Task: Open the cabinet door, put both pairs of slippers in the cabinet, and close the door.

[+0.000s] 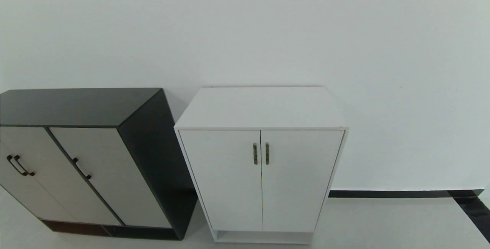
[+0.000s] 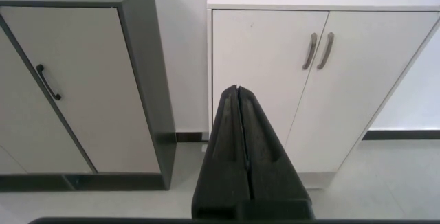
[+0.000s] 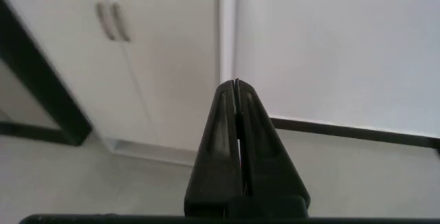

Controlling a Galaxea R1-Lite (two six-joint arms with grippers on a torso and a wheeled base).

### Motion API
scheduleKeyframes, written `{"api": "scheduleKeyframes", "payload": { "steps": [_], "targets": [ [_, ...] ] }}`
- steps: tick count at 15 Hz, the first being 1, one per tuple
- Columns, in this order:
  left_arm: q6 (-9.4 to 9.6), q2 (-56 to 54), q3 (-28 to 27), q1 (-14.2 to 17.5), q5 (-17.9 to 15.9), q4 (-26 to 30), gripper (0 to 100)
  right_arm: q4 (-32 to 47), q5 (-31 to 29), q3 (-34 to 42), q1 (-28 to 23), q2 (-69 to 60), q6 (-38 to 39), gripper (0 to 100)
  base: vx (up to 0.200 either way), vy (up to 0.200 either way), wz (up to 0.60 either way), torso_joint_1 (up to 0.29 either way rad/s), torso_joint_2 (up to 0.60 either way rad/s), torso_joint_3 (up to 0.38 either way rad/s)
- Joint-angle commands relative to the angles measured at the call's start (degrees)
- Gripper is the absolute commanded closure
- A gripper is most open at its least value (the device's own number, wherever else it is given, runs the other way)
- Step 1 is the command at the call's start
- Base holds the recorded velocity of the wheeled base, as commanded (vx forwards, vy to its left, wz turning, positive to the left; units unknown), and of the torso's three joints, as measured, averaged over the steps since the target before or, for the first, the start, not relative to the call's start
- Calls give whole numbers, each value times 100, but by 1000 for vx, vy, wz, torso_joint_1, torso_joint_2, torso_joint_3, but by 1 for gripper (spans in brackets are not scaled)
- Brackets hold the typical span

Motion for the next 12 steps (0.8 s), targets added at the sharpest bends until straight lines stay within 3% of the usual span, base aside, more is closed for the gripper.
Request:
{"api": "scheduleKeyframes", "payload": {
  "steps": [1, 3, 8, 9, 12],
  "targets": [
    [-2, -1, 0, 7, -2, -1, 100, 13, -15, 31, -147, 23, 20, 100, 0, 0, 0, 0, 0, 0],
    [7, -1, 0, 7, -2, -1, 100, 13, -41, 31, -1017, -30, -77, 100, 0, 0, 0, 0, 0, 0],
    [7, -1, 0, -2, -2, -1, 100, 21, 3, 40, -1070, -197, 3, 100, 0, 0, 0, 0, 0, 0],
    [15, -1, 0, -2, -2, -1, 100, 13, 170, 40, -745, -346, -15, 100, 0, 0, 0, 0, 0, 0],
    [15, -1, 0, -2, -2, -1, 100, 13, 205, 40, -859, -549, 38, 100, 0, 0, 0, 0, 0, 0]
  ]
}}
